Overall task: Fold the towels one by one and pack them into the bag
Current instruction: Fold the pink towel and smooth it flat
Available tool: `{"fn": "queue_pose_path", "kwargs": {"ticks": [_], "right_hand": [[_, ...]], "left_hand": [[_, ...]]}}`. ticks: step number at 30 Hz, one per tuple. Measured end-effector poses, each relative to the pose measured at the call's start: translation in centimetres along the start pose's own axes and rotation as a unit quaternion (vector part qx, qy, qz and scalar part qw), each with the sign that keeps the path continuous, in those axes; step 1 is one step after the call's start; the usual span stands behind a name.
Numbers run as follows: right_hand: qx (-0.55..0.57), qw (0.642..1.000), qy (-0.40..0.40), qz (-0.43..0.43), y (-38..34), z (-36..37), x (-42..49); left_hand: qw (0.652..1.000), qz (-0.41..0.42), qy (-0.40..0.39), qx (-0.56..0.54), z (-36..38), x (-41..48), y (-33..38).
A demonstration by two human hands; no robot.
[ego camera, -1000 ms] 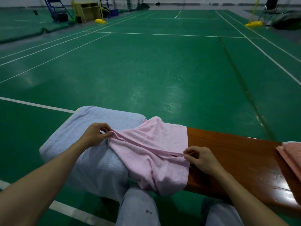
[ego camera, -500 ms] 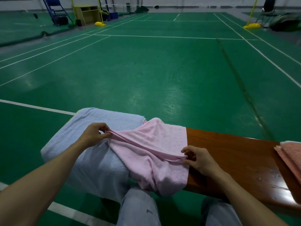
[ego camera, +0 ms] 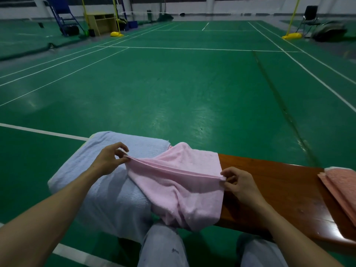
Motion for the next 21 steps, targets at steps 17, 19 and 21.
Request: {"fn": "queue_pose_path", "kwargs": {"ticks": [17,19,21], "right_hand": [[0.493,0.823,0.169,0.224,2.1,-6.4,0.6],[0.493,0.821,0.19,0.216,2.8,-7.9,1.4],[0.469,0.836,0.209,0.193,3.4,-9.3,2.6]], "left_hand": [[0.925,-0.107,0.021,-0.365,4.6,-0.8,8.2],[0.909,-0.113,0.031,-0.399,6.2,-0.2,9.9],[0.893,-0.122,0.028,-0.433,8.3,0.9,11.4]]}}
Point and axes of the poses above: each hand's wrist, its own x-axis towards the middle knuckle, its own z-axis out of the palm, y = z × x, the point moved 6 cm from there along x, towards the middle knuckle, and after that the axes turned 6 degrees about y, right-handed, at the moved point
